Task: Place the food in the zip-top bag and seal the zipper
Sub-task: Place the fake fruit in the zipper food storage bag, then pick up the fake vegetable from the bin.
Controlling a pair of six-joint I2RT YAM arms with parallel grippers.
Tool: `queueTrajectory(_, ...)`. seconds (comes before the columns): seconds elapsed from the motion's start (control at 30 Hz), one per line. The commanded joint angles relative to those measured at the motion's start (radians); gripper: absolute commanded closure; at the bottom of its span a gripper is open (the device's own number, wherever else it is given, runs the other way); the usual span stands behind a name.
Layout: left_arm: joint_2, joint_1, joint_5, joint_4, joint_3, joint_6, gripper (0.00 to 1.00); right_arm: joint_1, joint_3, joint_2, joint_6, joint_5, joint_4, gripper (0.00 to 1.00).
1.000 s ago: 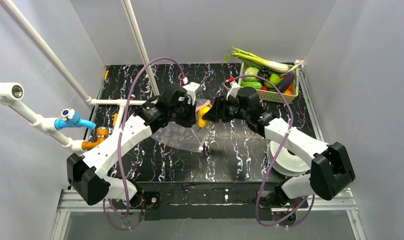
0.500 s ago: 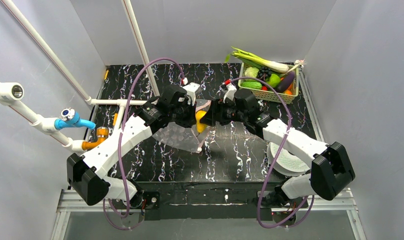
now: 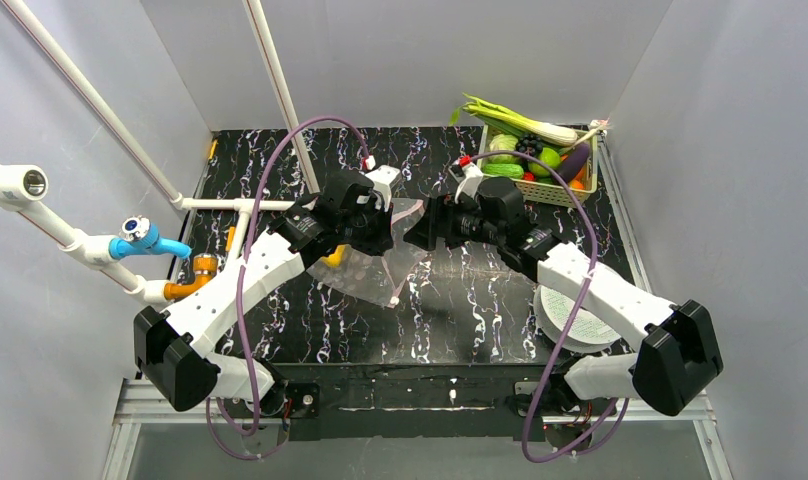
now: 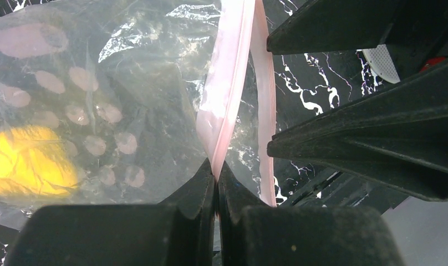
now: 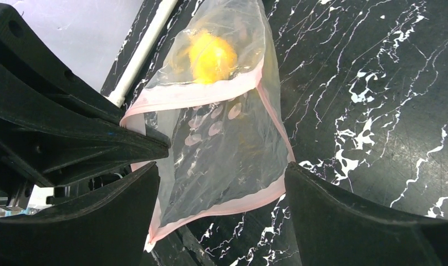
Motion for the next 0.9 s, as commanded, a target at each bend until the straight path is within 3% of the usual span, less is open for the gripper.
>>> queueTrajectory(0.0, -0.040, -0.001, -0.007, 0.007, -0.011, 0.004, 1.00, -0.001, 0.060, -0.048, -0.017, 0.044, -0.036, 0.12)
queueTrajectory(0.37, -0.018, -0.001, -0.019, -0.016, 0.005, 0.000, 1.00, -0.095, 0.035, -0.198, -0.042, 0.190, -0.069, 0.14)
queueTrajectory(0.6, -0.016, -0.001, -0.018, -0.021, 0.010, -0.001, 1.00, -0.287, 0.027, -0.230, 0.068, 0.526, -0.183, 0.08)
queueTrajectory(0.77, -0.015, 0.000, -0.015, -0.021, 0.010, -0.001, 1.00, -0.409, 0.073, -0.118, 0.093, 0.735, -0.222, 0.02)
queueTrajectory(0.8, -0.011, 0.000, -0.012, -0.021, 0.009, -0.002, 1.00, -0.482, 0.180, 0.026, 0.081, 0.783, -0.263, 0.02)
queueTrajectory(0.87, -0.012, 0.000, -0.011, -0.021, 0.009, -0.002, 1.00, -0.513, 0.249, 0.104, 0.075, 0.799, -0.293, 0.02)
